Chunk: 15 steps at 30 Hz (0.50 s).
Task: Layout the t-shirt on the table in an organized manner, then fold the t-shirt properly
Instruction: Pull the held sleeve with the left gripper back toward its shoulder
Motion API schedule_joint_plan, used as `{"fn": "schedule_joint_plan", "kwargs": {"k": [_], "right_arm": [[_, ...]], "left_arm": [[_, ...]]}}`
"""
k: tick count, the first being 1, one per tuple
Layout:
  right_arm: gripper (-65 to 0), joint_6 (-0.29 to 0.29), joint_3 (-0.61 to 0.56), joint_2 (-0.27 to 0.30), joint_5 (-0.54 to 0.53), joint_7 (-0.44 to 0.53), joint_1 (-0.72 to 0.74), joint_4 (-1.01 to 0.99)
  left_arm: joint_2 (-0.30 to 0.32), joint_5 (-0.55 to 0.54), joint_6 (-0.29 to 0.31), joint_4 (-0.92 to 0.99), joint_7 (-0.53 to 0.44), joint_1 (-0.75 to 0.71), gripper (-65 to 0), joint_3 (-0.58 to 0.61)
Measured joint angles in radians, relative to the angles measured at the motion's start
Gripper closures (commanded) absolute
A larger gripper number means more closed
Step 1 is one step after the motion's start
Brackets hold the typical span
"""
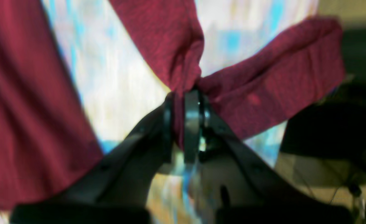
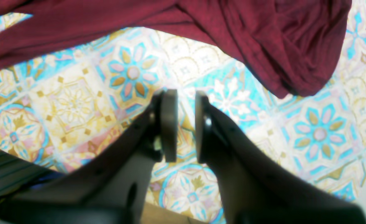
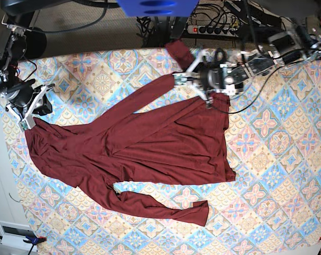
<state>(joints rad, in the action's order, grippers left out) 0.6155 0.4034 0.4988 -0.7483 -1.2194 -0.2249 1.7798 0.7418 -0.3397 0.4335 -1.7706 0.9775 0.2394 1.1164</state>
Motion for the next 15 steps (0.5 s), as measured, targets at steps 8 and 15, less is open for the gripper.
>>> {"fn": "schedule_joint_plan", "kwargs": {"k": [8, 15], "right_arm": [[-9.5, 0.000, -0.002, 0.000, 0.003, 0.002, 0.104, -0.103], [-9.5, 0.000, -0.011, 0.000, 0.008, -0.002, 0.119, -0.114]], "left_arm": [[0.240, 0.029, -0.003, -0.056, 0.009, -0.054, 0.0, -0.001], [0.415, 0.056, 0.007, 0.006, 0.002, -0.064, 0.0, -0.005]]}}
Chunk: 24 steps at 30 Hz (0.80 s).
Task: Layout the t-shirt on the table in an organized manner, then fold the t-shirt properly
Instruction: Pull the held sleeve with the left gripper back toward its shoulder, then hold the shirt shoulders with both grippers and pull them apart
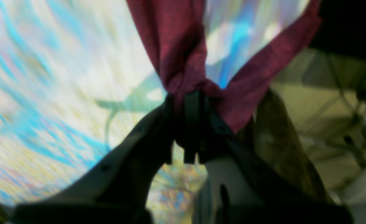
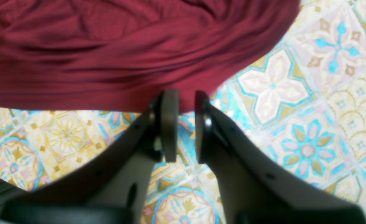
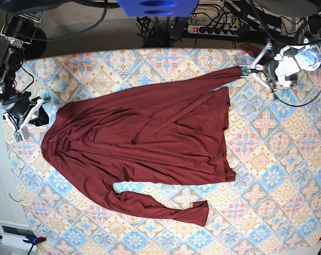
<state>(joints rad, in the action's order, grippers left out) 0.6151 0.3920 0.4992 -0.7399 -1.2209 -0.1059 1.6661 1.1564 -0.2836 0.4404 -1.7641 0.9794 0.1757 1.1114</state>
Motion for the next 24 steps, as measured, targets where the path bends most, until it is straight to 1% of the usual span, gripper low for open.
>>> {"fn": "schedule_joint_plan", "kwargs": {"k": [4, 6, 8, 10, 14, 17, 20, 22, 24], "right_arm": [[-9.5, 0.000, -0.113, 0.002, 0.012, 0.004, -0.003, 0.000], [-9.5, 0.001, -0.172, -0.003, 0.065, 0.004, -0.004, 0.006], [-9.5, 0.000, -0.217, -0.003, 0.113, 0.004, -0.005, 0.009], [-9.5, 0.001, -0.263, -0.003, 0.142, 0.013, -0.003, 0.010], [-9.5, 0.000, -0.326, -0.051, 0.208, 0.084, -0.003, 0.003], [-9.5, 0.000, -0.353, -0.080, 0.277, 0.095, -0.002, 0.002], [-9.5, 0.000, -0.378, -0.087, 0.342, 0.099, 0.002, -0.009], [-9.5, 0.001, -0.411, -0.107, 0.391, 0.093, 0.030, -0.054], [-9.5, 0.003, -0.446, -0.119, 0.419, 0.095, 0.077, -0.096]], "left_arm": [[-0.005, 0.000, 0.005, 0.028, 0.007, -0.018, 0.0, -0.102], [-0.031, 0.010, 0.002, 0.011, 0.015, -0.029, 0.0, -0.151], [-0.064, 0.010, 0.001, -0.011, 0.001, -0.055, 0.0, -0.205], [-0.087, -0.001, 0.005, -0.034, 0.005, -0.094, 0.0, -0.263], [-0.153, 0.012, 0.006, -0.038, 0.011, -0.146, 0.0, -0.381], [-0.188, 0.016, 0.002, -0.038, 0.004, -0.179, 0.0, -0.483], [-0.211, 0.019, 0.002, -0.037, 0.023, -0.209, 0.0, -0.564], [-0.242, 0.018, 0.002, -0.037, 0.016, -0.222, 0.0, -0.600], [-0.259, 0.016, 0.003, -0.037, 0.011, -0.226, 0.0, -0.605]]}}
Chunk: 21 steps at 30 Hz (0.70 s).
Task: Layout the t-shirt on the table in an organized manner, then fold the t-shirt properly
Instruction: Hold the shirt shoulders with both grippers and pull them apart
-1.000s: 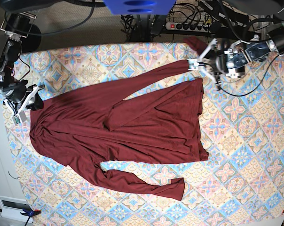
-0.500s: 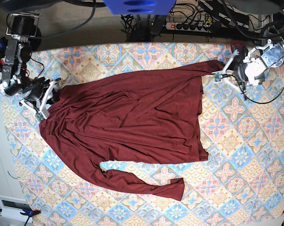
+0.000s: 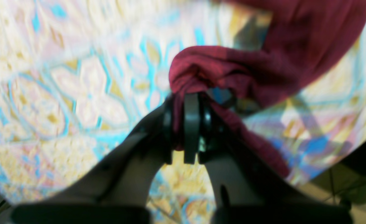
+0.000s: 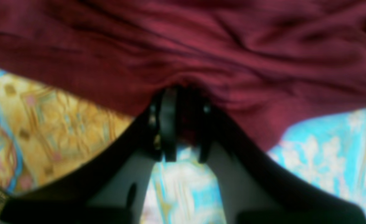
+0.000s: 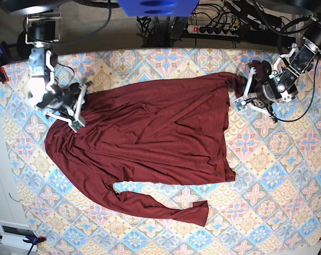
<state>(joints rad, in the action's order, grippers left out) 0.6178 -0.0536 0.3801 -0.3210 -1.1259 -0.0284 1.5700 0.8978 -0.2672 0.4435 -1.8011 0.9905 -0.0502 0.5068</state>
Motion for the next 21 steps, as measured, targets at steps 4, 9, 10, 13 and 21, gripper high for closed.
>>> {"fn": "schedule_joint_plan", "kwargs": {"k": [4, 9, 10, 13, 21], "right_arm": [[-9.5, -0.006, -0.019, 0.006, 0.039, 0.034, 0.055, -0.092], [-9.4, 0.002, -0.019, 0.047, 0.024, 0.076, 0.036, -0.127], [-9.4, 0.003, -0.019, 0.063, 0.022, 0.090, 0.024, -0.127], [-9.2, 0.002, 0.002, 0.103, 0.007, 0.111, -0.023, -0.121], [-9.4, 0.009, 0.211, 0.112, 0.000, 0.108, -0.130, -0.124]], "left_arm": [[0.006, 0.000, 0.002, 0.000, 0.007, -0.003, 0.0, 0.002], [0.011, -0.002, 0.003, 0.000, 0.004, -0.003, 0.0, 0.002], [0.011, -0.006, 0.006, 0.000, 0.008, -0.007, 0.0, 0.002], [0.013, -0.008, 0.005, 0.000, 0.007, -0.003, 0.0, 0.002], [-0.016, -0.029, 0.002, -0.001, 0.011, -0.002, 0.0, -0.008]]}}
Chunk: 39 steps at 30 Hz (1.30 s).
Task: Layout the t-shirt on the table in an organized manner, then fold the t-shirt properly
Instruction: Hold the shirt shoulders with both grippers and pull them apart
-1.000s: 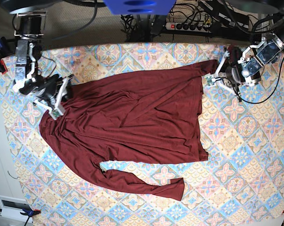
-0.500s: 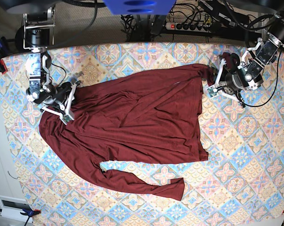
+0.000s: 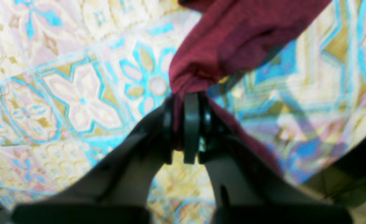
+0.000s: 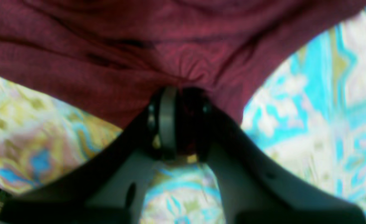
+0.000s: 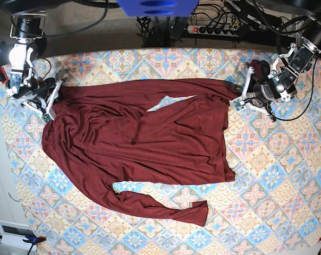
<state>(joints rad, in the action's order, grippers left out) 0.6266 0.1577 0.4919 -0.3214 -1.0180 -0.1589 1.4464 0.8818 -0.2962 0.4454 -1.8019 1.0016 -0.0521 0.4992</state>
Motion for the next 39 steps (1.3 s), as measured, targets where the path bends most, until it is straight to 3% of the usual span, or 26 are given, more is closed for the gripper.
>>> {"fn": "schedule_joint_plan", "kwargs": {"k": [3, 12, 18, 23, 26, 31, 37, 39], "right_arm": [[-9.4, 0.001, 0.017, 0.017, 0.023, -0.018, -0.008, -0.002], [-9.4, -0.003, 0.090, 0.021, 0.260, -0.045, -0.013, -0.013], [-9.4, -0.003, 0.138, 0.018, 0.262, -0.060, -0.018, -0.018], [-9.4, -0.003, 0.158, 0.016, 0.285, -0.079, -0.024, -0.014], [-9.4, -0.003, 0.158, 0.016, 0.284, -0.082, -0.024, -0.014], [-9.4, -0.003, 0.157, 0.016, 0.285, -0.082, -0.022, -0.014], [-9.4, -0.003, 0.157, 0.016, 0.289, -0.083, -0.021, -0.014], [-9.4, -0.003, 0.156, 0.015, 0.289, -0.083, -0.021, -0.014]], "left_arm": [[-0.018, -0.097, 0.005, -0.006, -0.003, -0.003, 0.0, -0.008], [-0.018, -0.330, 0.004, -0.023, -0.007, -0.035, 0.0, -0.150], [-0.024, -0.383, 0.004, -0.023, -0.003, -0.039, 0.0, -0.188], [-0.061, -0.428, 0.004, -0.023, 0.001, -0.039, 0.0, -0.192], [-0.084, -0.498, 0.004, -0.022, 0.001, -0.045, 0.0, -0.255], [-0.083, -0.610, 0.003, -0.021, 0.098, -0.040, -11.7, -0.274], [-0.084, -0.648, 0.000, -0.022, 0.222, -0.042, -28.7, -0.273], [-0.083, -0.647, 0.000, -0.022, 0.290, -0.042, -30.8, -0.272]]}}
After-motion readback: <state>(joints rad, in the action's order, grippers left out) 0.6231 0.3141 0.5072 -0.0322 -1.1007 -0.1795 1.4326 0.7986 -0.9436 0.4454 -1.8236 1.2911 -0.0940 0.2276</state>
